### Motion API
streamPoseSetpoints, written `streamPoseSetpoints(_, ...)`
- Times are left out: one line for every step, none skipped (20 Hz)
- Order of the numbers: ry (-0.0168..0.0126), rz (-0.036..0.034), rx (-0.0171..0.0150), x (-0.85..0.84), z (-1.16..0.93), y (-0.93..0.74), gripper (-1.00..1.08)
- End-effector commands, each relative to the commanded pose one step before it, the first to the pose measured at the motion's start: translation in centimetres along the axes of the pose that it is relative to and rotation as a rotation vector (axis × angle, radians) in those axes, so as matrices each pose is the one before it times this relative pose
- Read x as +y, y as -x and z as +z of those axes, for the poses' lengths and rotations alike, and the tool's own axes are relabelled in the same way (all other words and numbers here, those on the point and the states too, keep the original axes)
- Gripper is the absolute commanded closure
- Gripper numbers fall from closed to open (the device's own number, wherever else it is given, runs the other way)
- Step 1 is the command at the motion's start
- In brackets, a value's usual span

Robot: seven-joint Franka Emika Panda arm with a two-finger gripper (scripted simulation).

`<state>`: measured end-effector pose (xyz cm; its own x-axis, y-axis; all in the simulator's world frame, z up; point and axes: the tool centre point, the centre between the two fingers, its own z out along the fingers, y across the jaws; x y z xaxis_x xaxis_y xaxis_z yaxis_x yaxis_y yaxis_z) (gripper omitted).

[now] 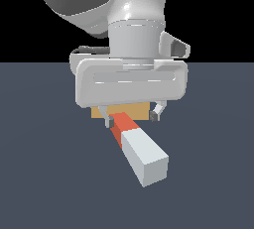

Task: Insert the peg into the horizontal hole in a box.

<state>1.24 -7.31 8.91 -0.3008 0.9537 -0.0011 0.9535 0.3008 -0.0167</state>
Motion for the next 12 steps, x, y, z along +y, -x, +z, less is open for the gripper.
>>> streamPoseSetpoints(0.00709,-0.03305,-0.00007,0.346,0.597,0.761,-0.92)
streamPoseSetpoints(0.00203,-0.01027,0.00006,0.110,0.199,0.256,-0.92)
streamPoseSetpoints(0.00184,-0.00930,0.00006,0.100,0.180,0.232,-0.92)
streamPoseSetpoints(0.00165,-0.00831,0.00006,0.090,0.161,0.208,-0.92)
streamPoseSetpoints(0.00145,-0.00730,0.00005,0.079,0.141,0.183,-0.92)
streamPoseSetpoints(0.00125,-0.00630,0.00005,0.070,0.121,0.156,-0.92)
streamPoseSetpoints(0.00104,-0.00527,0.00004,0.059,0.101,0.131,-0.92)
streamPoseSetpoints(0.00083,-0.00423,0.00004,0.049,0.081,0.105,-0.92)
streamPoseSetpoints(0.00062,-0.00322,0.00003,0.040,0.060,0.079,-0.92)
streamPoseSetpoints(0.00041,-0.00220,0.00003,0.031,0.040,0.051,-0.92)
streamPoseSetpoints(0.00020,-0.00118,0.00002,0.023,0.019,0.024,-0.92)
streamPoseSetpoints(0.00000,0.00000,0.00000,0.008,-0.003,0.006,-0.92)
